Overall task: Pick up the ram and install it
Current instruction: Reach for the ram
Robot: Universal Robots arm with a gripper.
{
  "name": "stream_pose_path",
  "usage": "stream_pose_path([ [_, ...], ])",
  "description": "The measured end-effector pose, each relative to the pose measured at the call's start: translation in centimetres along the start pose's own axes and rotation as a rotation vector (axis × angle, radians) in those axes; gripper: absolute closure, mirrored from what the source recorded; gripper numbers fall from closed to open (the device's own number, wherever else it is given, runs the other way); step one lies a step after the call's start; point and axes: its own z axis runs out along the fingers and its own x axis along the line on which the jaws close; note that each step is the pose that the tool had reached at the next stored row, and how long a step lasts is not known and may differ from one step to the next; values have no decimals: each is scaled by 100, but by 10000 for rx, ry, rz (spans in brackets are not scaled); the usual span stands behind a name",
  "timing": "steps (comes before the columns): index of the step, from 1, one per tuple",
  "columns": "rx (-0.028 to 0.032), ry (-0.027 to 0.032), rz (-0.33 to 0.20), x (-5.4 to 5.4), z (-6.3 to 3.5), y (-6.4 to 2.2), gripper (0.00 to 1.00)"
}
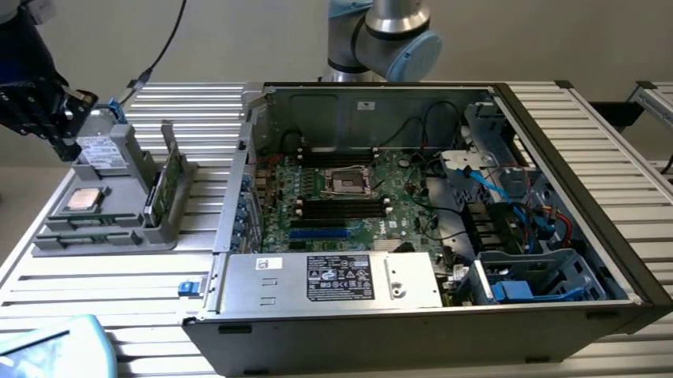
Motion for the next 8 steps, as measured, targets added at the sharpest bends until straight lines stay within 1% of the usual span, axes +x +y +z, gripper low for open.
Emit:
stream_pose_path([
  [5,-12,51,-33,13,45,-165,90],
  [8,-11,74,-66,22,77,-234,90],
])
